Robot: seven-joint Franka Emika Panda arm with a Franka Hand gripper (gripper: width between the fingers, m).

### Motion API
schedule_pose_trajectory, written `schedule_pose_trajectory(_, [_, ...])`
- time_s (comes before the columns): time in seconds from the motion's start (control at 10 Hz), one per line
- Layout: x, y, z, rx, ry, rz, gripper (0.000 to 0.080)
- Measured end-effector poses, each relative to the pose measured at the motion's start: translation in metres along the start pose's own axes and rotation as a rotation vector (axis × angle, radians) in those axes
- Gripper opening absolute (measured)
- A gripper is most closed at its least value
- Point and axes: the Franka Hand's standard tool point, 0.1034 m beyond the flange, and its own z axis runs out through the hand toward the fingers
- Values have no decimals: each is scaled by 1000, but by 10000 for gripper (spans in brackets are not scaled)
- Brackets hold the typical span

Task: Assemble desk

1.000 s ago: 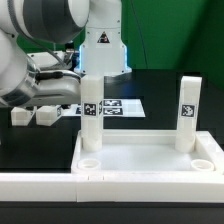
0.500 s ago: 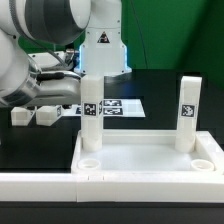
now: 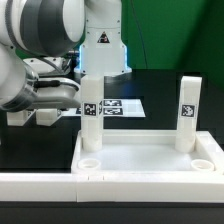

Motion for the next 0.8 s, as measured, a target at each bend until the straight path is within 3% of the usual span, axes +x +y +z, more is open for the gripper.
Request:
schedule_pose_trajectory(0.5, [1, -1, 9, -3, -11, 1, 649])
schedule_pose_trajectory(0.7, [1, -1, 9, -4, -11, 1, 402])
schedule_pose_trajectory(0.8, [1, -1, 9, -4, -11, 1, 402])
